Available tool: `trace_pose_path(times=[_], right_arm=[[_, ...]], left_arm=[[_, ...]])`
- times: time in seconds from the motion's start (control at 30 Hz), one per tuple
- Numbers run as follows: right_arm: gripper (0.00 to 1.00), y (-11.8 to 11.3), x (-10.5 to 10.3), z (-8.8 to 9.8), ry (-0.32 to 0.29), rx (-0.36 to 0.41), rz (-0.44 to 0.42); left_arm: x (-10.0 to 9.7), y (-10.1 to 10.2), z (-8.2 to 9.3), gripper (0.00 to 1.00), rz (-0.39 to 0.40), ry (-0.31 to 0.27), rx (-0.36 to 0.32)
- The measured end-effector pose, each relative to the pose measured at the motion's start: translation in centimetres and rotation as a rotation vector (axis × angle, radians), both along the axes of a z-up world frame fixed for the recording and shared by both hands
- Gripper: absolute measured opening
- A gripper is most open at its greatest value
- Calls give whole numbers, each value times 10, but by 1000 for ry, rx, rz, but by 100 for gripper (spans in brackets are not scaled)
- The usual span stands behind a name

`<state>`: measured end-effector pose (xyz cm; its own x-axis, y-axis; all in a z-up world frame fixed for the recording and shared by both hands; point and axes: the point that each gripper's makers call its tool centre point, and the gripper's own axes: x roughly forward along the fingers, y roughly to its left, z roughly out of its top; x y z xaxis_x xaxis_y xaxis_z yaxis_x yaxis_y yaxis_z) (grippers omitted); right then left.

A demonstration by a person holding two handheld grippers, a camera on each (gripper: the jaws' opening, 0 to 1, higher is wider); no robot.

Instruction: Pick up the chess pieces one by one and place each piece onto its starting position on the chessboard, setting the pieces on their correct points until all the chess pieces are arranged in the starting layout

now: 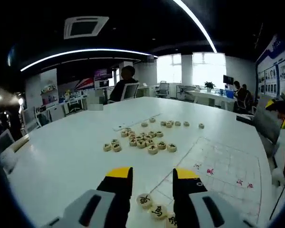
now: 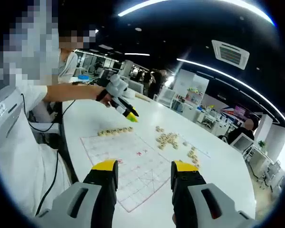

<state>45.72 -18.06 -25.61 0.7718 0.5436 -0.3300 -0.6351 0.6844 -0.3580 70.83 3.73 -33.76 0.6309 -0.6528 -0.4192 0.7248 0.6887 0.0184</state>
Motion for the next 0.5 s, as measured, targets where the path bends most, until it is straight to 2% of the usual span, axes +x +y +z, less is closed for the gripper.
trace_pose_path(times=[0.1, 0.17, 0.3, 0.43, 0.5], right_arm=[[45, -2, 1, 1, -2, 6, -6], [45, -3, 2, 0, 0, 7, -6], [45, -1, 4, -3, 6, 5, -1], [45, 0, 3, -3, 6, 5, -2], [45, 0, 3, -3, 5, 5, -5]], left_arm=[[34, -4, -10, 34, 44, 12, 2], [55, 0, -15, 33, 103, -3, 20], [83, -2, -25, 33, 142, -13, 35], [108, -4, -36, 31, 196, 7, 10], [118, -7, -46, 30, 213, 16, 25]])
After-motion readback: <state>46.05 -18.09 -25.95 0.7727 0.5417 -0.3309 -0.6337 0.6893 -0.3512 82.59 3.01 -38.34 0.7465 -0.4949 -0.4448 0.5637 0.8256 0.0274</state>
